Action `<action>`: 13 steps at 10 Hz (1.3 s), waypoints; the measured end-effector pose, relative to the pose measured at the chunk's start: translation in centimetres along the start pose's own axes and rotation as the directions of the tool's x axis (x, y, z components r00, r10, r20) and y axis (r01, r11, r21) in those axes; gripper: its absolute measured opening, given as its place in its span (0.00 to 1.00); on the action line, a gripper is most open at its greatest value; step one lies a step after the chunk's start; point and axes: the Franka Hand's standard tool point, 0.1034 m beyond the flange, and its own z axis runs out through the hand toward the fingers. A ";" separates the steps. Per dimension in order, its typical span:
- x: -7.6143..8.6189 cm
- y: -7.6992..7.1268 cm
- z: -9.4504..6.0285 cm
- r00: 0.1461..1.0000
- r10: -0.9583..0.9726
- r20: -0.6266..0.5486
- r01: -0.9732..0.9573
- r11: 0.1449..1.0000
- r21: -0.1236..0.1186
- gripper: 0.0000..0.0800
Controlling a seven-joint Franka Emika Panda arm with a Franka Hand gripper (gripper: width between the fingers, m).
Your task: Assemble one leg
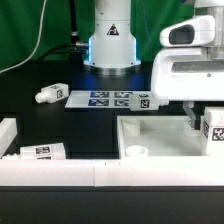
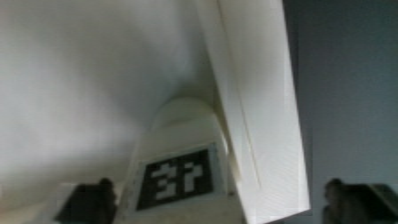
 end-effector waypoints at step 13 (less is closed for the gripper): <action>0.1 0.5 0.1 0.365 0.930 0.050 -0.931 0.366 -0.004 0.36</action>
Offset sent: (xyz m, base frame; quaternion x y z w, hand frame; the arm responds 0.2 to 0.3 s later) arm 0.0087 -0.0131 0.0067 -0.0422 -0.0025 0.2199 0.9746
